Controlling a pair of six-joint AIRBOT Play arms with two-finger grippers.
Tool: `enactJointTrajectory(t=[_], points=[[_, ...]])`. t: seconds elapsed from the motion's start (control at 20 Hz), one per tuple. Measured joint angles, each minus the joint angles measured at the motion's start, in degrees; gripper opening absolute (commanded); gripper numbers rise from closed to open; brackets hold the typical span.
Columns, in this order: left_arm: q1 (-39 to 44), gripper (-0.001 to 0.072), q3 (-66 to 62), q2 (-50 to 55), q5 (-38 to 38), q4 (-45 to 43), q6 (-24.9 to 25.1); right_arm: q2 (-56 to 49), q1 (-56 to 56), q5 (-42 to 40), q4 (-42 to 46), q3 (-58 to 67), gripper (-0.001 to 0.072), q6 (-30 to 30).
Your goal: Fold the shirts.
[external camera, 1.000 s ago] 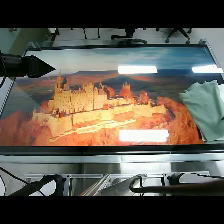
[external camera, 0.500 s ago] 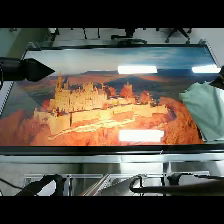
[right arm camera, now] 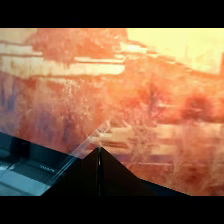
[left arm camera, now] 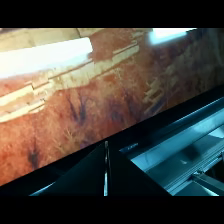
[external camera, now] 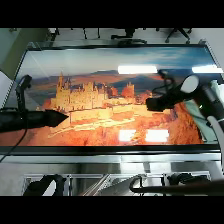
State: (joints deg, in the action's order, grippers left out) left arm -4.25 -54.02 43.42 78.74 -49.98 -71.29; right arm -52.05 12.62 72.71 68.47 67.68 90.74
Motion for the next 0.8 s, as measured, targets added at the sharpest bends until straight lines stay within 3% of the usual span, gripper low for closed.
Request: enactJointTrajectory(t=[0.35, 0.8], points=[[0.0, 0.0013, 11.7, -6.6, -1.9, 0.1, 0.8, 3.9, 8.6, -9.1, 0.2, -11.5, 0.002, 1.4], [0.0, 0.0012, 15.3, -11.7, -3.2, 0.1, 0.9, 4.2, 9.6, -9.2, -1.0, -12.8, 0.002, 1.6]])
